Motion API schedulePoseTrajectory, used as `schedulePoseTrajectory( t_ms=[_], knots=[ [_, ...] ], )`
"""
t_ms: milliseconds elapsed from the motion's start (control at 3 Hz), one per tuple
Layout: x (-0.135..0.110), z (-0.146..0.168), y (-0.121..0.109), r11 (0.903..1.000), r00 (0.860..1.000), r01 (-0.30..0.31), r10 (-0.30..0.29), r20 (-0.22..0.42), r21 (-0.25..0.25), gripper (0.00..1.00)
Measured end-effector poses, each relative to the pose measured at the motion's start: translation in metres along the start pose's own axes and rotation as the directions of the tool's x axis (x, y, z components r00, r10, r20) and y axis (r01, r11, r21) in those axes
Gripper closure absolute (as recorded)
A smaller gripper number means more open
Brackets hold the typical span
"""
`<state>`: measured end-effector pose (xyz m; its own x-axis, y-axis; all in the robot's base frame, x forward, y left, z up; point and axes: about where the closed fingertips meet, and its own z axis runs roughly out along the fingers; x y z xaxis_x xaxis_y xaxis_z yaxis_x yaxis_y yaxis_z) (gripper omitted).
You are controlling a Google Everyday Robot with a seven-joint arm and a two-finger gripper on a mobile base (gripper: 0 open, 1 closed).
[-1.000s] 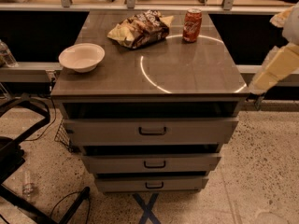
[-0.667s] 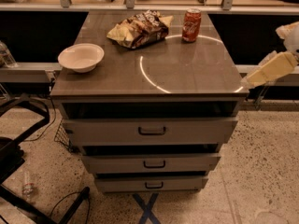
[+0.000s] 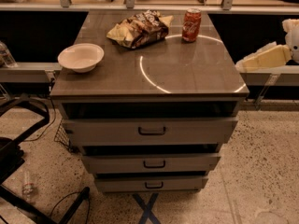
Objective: Place coke can into paper bowl
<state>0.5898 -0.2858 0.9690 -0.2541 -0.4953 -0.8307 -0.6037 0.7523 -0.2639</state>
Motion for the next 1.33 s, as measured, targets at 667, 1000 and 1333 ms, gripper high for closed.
schedulePoseTrajectory(
  t_ms=[667,1000,1333],
  knots=[
    [-0.018,0.037,-0.008,0.9999,0.999,-0.011,0.012,0.049,-0.007,0.0],
    [-0.043,0.099,-0.027,0.9981,0.99,-0.054,0.057,0.127,-0.028,0.0],
    [-0.055,0.152,-0.049,0.9932,0.977,-0.107,0.114,0.18,-0.045,0.0]
  ],
)
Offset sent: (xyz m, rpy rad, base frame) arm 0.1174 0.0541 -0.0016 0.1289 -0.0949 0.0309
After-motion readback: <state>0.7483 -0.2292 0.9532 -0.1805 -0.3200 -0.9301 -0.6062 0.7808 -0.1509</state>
